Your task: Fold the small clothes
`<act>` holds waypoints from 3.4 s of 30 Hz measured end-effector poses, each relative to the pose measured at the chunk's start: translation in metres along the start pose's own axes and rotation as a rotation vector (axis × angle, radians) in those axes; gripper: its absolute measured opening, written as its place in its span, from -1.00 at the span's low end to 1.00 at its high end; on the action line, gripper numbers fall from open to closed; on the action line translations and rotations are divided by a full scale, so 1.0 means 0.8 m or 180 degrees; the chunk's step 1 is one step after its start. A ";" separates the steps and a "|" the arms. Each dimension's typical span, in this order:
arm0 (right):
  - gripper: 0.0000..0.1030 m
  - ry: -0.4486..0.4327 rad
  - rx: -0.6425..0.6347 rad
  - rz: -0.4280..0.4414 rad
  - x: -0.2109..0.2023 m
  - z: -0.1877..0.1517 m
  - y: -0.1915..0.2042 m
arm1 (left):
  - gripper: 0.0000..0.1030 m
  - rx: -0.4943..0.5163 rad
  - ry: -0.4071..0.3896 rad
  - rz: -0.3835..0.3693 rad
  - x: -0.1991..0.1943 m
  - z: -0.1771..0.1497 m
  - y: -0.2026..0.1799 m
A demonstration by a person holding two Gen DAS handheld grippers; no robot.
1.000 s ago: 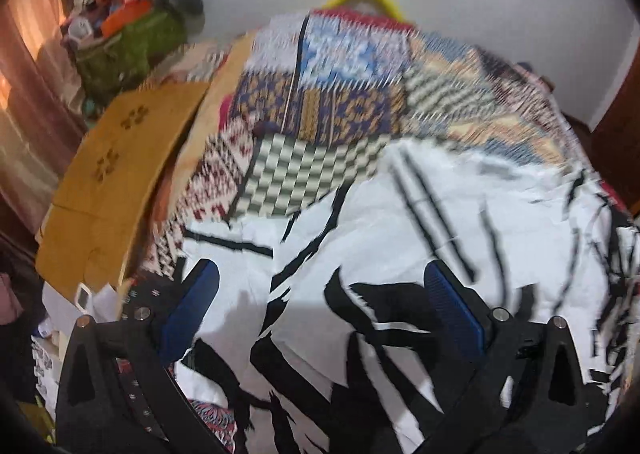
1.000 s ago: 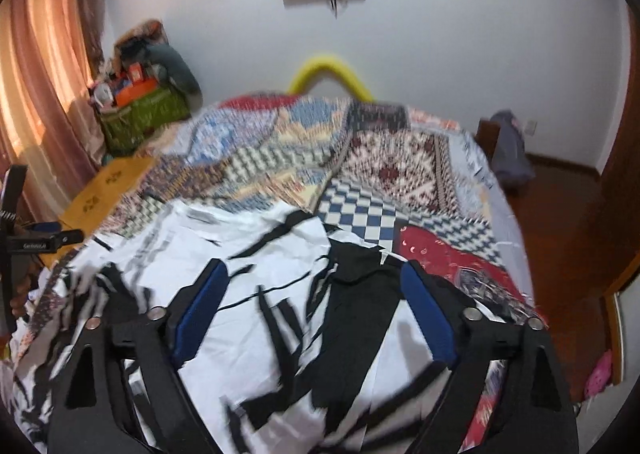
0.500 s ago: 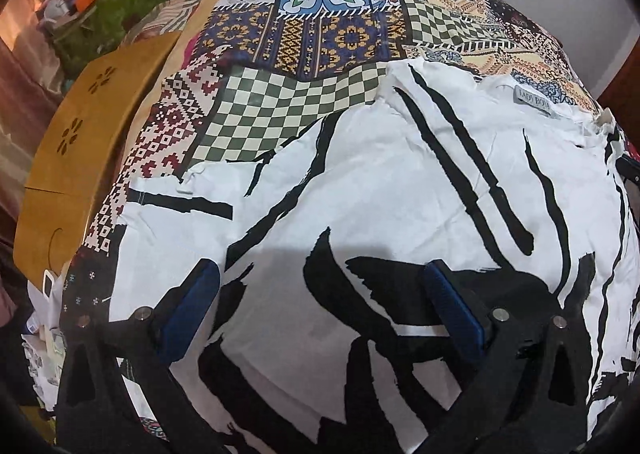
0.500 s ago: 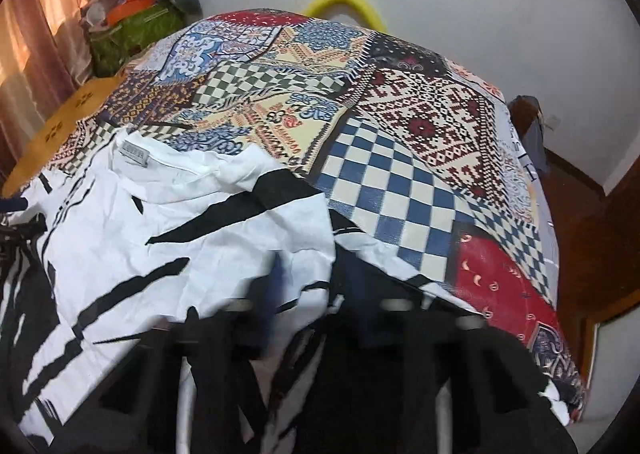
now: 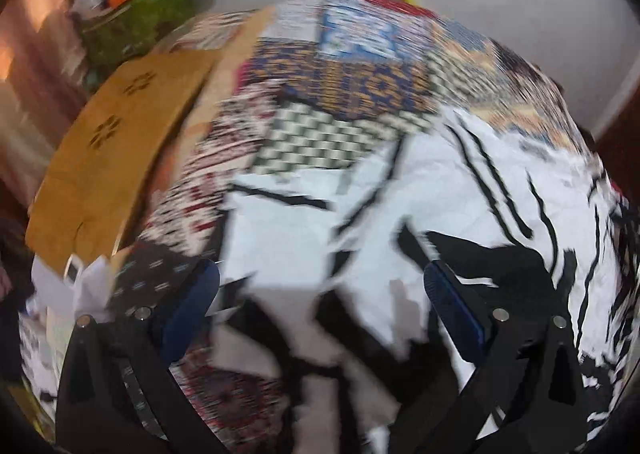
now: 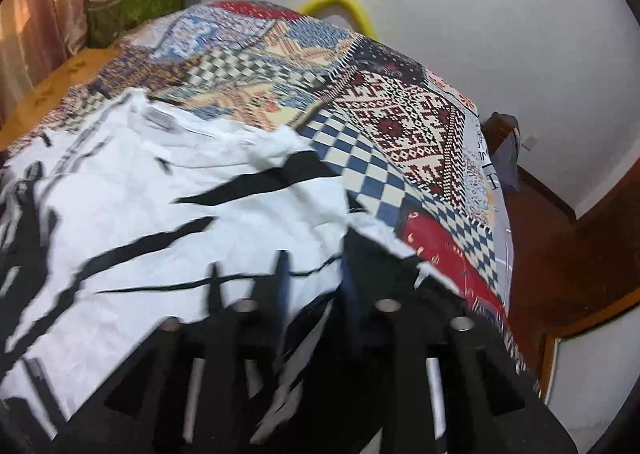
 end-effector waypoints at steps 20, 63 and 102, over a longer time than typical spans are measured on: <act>0.09 0.0032 0.0119 0.0960 0.010 -0.030 0.127 | 0.56 -0.1460 0.0796 -0.1699 0.040 -0.080 0.040; 0.16 -0.0040 0.0314 0.1253 -0.076 -0.079 0.113 | -0.33 0.0673 0.0232 -0.0728 -0.004 -0.048 -0.136; -0.97 -0.0100 0.0284 0.0956 0.068 0.076 0.218 | 0.43 0.0114 0.0003 0.0054 0.024 -0.105 0.011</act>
Point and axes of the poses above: each gripper's, at about its wrist camera, not at the fingertips, and x roughly the way its jaws point, y to its left, z to its top, the point moved 6 cm from there along x, roughly the way its jaws point, and after that the axes turned 2 degrees about z, right-handed, at the moved point
